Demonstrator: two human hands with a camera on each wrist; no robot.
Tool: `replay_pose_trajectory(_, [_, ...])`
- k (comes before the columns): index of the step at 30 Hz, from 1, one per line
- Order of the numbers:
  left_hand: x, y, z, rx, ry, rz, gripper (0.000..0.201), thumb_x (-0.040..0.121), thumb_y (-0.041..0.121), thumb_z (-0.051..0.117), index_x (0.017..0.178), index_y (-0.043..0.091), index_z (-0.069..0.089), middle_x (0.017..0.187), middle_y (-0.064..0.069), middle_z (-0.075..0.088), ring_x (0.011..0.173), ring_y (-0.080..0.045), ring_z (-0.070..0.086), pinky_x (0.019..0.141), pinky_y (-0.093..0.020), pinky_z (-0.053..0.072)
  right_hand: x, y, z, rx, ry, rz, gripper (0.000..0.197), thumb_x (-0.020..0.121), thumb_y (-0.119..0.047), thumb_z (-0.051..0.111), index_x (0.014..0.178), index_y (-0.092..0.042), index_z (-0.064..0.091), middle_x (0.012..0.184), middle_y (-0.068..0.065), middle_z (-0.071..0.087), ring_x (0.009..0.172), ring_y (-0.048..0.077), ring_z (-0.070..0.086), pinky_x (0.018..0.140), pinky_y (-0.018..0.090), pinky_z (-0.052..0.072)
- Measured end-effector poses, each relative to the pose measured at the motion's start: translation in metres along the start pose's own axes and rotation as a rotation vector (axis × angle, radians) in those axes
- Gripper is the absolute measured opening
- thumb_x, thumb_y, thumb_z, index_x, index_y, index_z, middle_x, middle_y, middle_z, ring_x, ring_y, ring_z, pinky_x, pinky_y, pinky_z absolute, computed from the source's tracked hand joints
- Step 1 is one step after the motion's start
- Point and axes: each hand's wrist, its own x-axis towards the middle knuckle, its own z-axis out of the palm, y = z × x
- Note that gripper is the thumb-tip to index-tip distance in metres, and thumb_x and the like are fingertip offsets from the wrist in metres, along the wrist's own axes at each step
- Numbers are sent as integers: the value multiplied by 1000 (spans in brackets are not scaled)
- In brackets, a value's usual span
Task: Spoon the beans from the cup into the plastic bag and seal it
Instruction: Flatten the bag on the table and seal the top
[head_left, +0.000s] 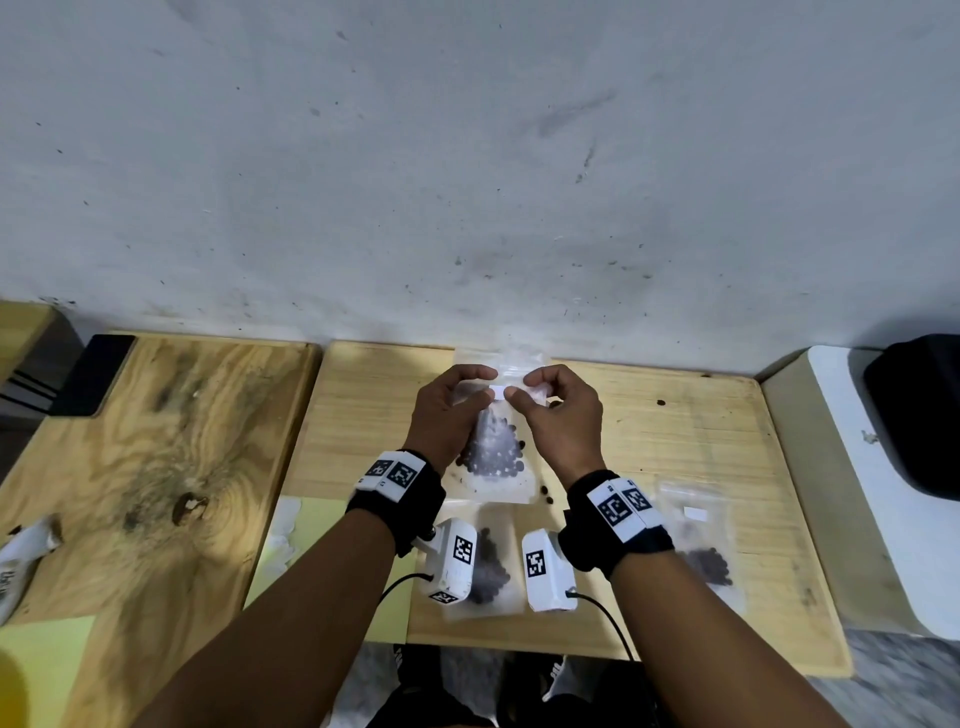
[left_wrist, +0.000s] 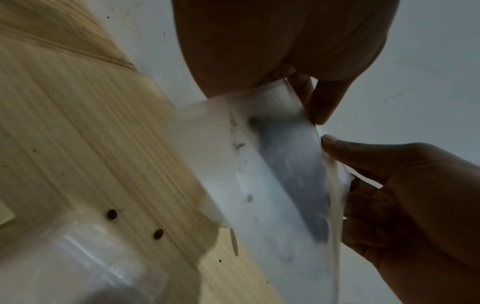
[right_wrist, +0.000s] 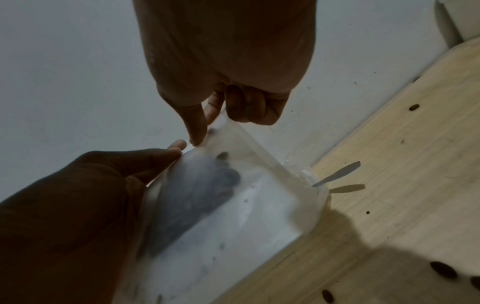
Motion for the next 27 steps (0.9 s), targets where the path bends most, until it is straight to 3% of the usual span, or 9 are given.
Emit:
replay_pose_trajectory(5, [2,-3,3,20,44,-10,11,87,7,64,96,12,70,83,3,62,62,-9,55,49,-22,41,1,4,-2,-11,-45,-15,24,71,-19,86,82,-29,66,87,-2,67,73,15,58,71,32,50])
replay_pose_trajectory(8, [1,-5,6,-4,25,-41,12,88,8,63,96,14,70,84,1,62,60,-12,56,44,-21,39,1,10,-7,1,-68,-15,28,70,-16,86,84,-29,66,87,-2,65,70,12,54,70,31,50])
replay_pose_trajectory(14, [2,-15,23,-79,6,-116,26,77,8,67,98,24,70,88,-7,59,60,-19,52,44,-25,40,-4,32,-31,31,-128,44,18,74,-15,83,81,-24,68,89,-1,66,64,2,54,62,13,44])
replay_pose_trajectory(18, [4,-24,45,-66,-37,-185,43,77,-5,61,110,22,63,98,-9,63,71,-21,57,53,-28,45,-11,56,-58,17,-244,179,23,70,-6,85,82,-21,73,85,4,64,78,17,61,73,30,50])
replay_pose_trajectory(21, [-2,-41,70,5,-100,-193,47,76,-11,62,112,19,61,102,-6,59,74,-20,59,58,-30,50,-11,73,-85,66,-137,277,31,69,-1,84,90,-20,73,86,7,60,75,22,58,67,25,48])
replay_pose_trajectory(24, [-10,-64,95,138,-126,-229,41,73,-5,68,102,23,67,103,-1,57,99,-24,60,82,-39,51,-11,92,-113,66,-49,334,32,71,2,81,93,-19,72,88,7,59,73,22,58,63,20,48])
replay_pose_trajectory(27, [-16,-86,124,216,-246,-332,32,81,-3,65,104,17,70,108,-8,62,95,-24,61,78,-35,51,-14,114,-144,-15,-9,381,30,73,3,77,94,-18,72,89,7,64,71,19,61,60,18,48])
